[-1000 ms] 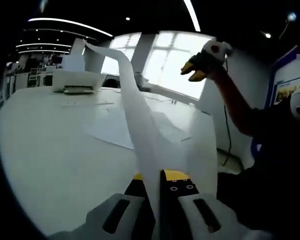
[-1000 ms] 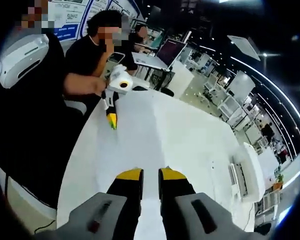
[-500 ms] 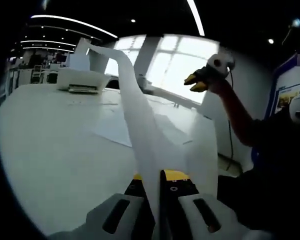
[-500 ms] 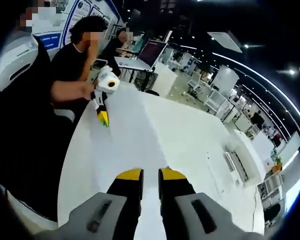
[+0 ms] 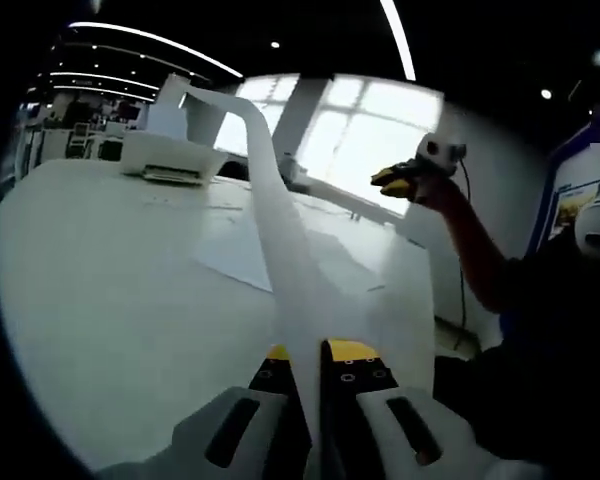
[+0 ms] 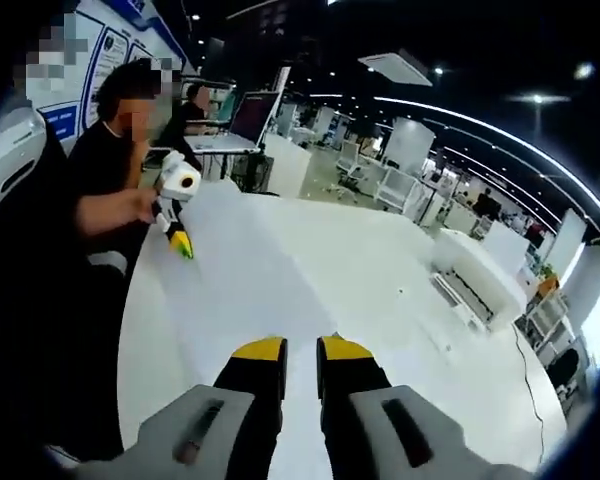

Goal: Organize the stack of printing papers by aligning and flattening the scattered papers on the table

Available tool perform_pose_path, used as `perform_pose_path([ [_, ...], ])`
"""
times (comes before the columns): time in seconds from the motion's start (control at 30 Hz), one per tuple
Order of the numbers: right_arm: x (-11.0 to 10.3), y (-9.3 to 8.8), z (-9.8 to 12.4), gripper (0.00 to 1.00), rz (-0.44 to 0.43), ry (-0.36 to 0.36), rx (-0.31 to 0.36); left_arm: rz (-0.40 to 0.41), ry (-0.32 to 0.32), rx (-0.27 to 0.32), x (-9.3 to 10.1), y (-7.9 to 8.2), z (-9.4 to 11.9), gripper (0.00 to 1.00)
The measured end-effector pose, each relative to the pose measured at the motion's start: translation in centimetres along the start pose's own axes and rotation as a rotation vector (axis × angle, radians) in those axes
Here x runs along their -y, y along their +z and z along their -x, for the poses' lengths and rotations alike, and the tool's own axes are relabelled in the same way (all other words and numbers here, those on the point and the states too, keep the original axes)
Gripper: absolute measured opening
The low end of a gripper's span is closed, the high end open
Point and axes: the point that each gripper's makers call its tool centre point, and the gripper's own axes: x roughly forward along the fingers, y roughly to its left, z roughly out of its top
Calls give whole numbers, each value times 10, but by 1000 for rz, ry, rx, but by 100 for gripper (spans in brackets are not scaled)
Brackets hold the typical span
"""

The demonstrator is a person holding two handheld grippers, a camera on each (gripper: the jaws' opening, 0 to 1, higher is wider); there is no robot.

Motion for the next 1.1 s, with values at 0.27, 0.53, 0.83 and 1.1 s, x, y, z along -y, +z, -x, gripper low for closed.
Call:
perform_pose_path([
  [0.27, 7, -14, 8, 8, -64, -47, 25, 26, 12, 11, -8, 0, 4, 5],
  [0.53, 8, -22, 24, 8, -117, -112, 65, 62, 17, 13, -18, -5, 4, 5],
  [0.83, 7, -27, 43, 9, -191, -190, 123, 74, 11, 18, -16, -7, 3, 5],
  [1.1, 2, -38, 50, 11, -243, -221, 131, 80, 9, 32, -17, -2, 6, 5],
])
